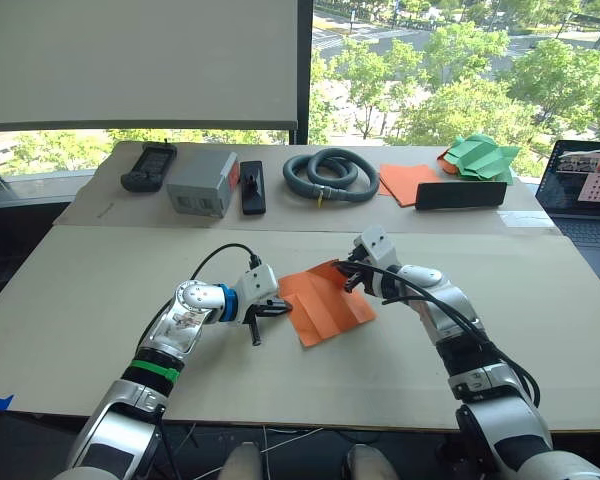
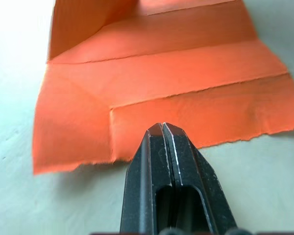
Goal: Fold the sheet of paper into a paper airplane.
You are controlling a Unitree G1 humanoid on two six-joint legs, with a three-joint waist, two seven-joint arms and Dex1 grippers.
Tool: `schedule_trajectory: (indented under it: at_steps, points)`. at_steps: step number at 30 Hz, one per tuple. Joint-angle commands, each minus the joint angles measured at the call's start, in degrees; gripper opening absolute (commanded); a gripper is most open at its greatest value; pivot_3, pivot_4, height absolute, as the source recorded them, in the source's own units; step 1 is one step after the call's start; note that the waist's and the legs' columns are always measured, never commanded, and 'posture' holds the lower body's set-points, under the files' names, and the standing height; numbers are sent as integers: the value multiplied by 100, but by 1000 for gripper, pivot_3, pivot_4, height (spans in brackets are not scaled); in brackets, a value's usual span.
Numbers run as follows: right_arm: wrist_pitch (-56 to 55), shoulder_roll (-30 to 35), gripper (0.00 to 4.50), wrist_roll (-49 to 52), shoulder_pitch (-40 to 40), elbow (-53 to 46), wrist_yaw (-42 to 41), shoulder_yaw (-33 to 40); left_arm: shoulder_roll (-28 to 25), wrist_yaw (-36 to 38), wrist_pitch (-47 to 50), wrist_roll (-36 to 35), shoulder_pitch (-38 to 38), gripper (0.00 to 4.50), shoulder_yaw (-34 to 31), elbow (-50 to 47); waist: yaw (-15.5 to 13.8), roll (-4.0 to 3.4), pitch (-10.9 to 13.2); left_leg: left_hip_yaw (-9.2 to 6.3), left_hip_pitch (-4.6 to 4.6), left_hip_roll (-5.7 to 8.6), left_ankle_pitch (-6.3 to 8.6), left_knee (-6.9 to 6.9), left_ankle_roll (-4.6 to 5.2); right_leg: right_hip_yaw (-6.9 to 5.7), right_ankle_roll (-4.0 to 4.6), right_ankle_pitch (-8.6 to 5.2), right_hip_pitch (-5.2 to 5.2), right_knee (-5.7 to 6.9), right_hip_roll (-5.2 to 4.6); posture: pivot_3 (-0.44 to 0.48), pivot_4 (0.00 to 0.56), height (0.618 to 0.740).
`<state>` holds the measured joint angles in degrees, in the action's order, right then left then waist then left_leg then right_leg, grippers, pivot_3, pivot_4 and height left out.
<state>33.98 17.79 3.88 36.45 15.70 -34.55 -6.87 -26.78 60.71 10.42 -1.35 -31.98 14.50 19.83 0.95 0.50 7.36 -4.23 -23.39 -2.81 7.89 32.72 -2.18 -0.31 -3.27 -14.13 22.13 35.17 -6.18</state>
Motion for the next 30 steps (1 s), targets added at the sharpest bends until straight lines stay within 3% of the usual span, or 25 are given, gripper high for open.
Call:
schedule_trajectory:
  at_steps: [1,7,12,16,30]
  points:
    - [1401,-389,30,402,-317,-1465,811,685,-264,157,96,-262,-257,0,-318,-499,-8,-1,1,-1,-7,-2,0,-3,0,-1,5,-2,5,1,2,0,150,711]
    - [2554,-888,30,360,-1127,-3321,1735,799,-554,293,156,-341,-301,0,-398,-585,-26,-4,1,-1,-2,-3,1,-2,-2,1,16,-11,4,-3,4,0,150,711]
    - [2327,-669,30,95,-1628,-4178,1810,-232,-539,360,197,-383,-367,0,-346,-533,-16,-4,1,-1,-8,-3,1,-2,-2,1,17,-10,8,-6,3,0,150,711]
    - [1738,-312,30,-228,-1748,-4131,1751,-998,-354,451,234,-418,-413,0,-225,-446,-11,-4,2,0,-6,-3,1,-2,-2,1,17,-11,9,-9,3,0,150,711]
    - [-118,616,30,-1035,-1445,-3192,903,-2065,-14,345,357,-480,-528,0,-332,109,-20,6,5,0,-7,-2,0,2,0,1,16,-10,4,-13,3,0,150,711]
